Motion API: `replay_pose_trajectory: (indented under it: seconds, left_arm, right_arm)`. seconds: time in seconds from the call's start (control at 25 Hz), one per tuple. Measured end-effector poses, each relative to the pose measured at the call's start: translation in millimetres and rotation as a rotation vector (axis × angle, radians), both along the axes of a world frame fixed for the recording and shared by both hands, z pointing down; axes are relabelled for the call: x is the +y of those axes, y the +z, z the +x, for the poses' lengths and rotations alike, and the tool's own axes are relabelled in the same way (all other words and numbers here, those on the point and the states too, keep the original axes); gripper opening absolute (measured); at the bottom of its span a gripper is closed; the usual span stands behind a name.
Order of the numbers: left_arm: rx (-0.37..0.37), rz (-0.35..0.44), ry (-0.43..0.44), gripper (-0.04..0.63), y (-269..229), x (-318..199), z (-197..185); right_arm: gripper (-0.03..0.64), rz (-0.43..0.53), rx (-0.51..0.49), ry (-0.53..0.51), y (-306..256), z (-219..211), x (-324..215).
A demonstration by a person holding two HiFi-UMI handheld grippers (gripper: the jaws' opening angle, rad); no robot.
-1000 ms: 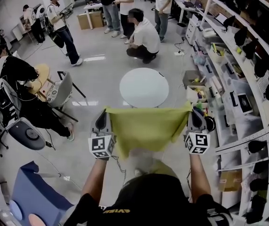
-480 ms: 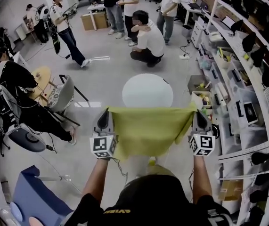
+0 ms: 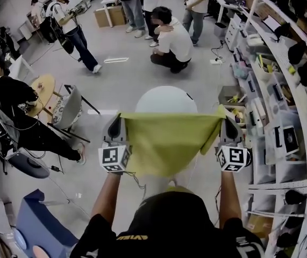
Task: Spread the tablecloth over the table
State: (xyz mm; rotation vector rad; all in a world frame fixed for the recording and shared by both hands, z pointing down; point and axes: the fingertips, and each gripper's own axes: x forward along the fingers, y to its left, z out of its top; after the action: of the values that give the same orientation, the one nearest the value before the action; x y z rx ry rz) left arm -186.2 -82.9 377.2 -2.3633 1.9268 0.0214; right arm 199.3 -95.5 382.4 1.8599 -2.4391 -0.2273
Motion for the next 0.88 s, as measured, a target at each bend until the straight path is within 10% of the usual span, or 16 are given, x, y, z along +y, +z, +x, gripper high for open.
replay_pose_trajectory:
  seconds: [0.88]
  left_arm:
    - [-0.018, 0.038, 0.03, 0.02, -17, -169, 1]
  right_arm:
    - [0.006, -0.021, 0.021, 0.004, -4, 0, -169]
